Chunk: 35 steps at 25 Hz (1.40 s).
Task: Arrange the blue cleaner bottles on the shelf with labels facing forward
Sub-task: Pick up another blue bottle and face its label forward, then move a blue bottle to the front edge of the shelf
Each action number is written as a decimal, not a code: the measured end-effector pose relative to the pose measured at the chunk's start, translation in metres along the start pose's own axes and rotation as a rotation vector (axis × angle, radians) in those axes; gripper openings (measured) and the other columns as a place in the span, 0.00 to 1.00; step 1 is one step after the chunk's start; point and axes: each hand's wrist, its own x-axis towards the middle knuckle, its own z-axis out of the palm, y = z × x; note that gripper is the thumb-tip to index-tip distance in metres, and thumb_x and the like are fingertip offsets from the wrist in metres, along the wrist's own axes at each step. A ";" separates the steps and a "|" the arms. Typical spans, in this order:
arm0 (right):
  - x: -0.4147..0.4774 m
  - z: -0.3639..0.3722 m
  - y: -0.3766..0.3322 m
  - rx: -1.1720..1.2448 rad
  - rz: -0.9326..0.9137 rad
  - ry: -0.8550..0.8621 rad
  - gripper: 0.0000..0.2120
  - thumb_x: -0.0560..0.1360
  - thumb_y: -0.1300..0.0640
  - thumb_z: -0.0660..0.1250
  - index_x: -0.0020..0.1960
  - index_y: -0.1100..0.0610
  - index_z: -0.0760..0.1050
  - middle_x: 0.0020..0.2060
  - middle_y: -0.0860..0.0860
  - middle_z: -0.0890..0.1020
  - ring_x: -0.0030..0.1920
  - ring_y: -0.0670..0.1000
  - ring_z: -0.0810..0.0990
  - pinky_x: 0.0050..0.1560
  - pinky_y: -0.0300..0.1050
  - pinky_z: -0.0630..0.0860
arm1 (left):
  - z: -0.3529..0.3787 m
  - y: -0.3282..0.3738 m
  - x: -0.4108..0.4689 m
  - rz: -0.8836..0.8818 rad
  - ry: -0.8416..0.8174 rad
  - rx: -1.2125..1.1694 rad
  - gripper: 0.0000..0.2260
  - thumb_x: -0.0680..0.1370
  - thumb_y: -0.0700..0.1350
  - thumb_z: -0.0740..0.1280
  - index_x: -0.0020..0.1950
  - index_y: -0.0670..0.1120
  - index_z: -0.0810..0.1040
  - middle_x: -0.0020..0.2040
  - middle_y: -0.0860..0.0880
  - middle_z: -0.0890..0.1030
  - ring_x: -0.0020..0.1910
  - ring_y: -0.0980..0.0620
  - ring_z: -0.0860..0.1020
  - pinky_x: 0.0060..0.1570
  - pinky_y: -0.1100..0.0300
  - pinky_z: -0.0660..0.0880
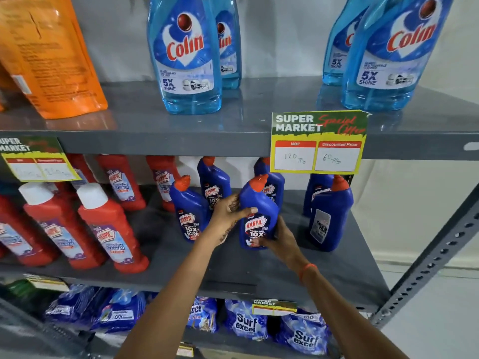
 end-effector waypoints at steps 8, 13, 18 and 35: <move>0.005 0.024 0.014 -0.024 -0.054 0.091 0.31 0.63 0.66 0.76 0.58 0.46 0.66 0.48 0.48 0.79 0.47 0.46 0.79 0.41 0.24 0.74 | -0.023 -0.017 0.008 -0.007 -0.079 0.027 0.18 0.72 0.36 0.70 0.58 0.51 0.75 0.56 0.49 0.81 0.55 0.56 0.80 0.50 0.66 0.76; 0.000 0.030 0.010 -0.019 -0.025 0.134 0.27 0.63 0.66 0.76 0.55 0.48 0.69 0.51 0.52 0.80 0.51 0.53 0.80 0.40 0.26 0.74 | -0.011 -0.020 0.000 0.091 -0.029 0.271 0.30 0.72 0.47 0.71 0.69 0.60 0.60 0.67 0.55 0.71 0.67 0.63 0.68 0.63 0.69 0.68; -0.027 0.013 -0.021 0.162 -0.213 0.418 0.25 0.71 0.53 0.70 0.66 0.51 0.66 0.60 0.49 0.76 0.60 0.47 0.76 0.58 0.38 0.75 | 0.007 -0.016 -0.010 0.280 0.235 0.853 0.36 0.77 0.59 0.56 0.75 0.43 0.42 0.75 0.49 0.39 0.75 0.52 0.41 0.75 0.54 0.45; -0.030 -0.116 0.036 -0.025 0.110 0.427 0.15 0.71 0.67 0.68 0.55 0.58 0.69 0.45 0.55 0.77 0.44 0.55 0.75 0.38 0.41 0.69 | 0.151 0.003 0.066 0.059 -0.395 0.545 0.33 0.71 0.37 0.72 0.72 0.45 0.62 0.72 0.44 0.68 0.70 0.47 0.66 0.70 0.53 0.64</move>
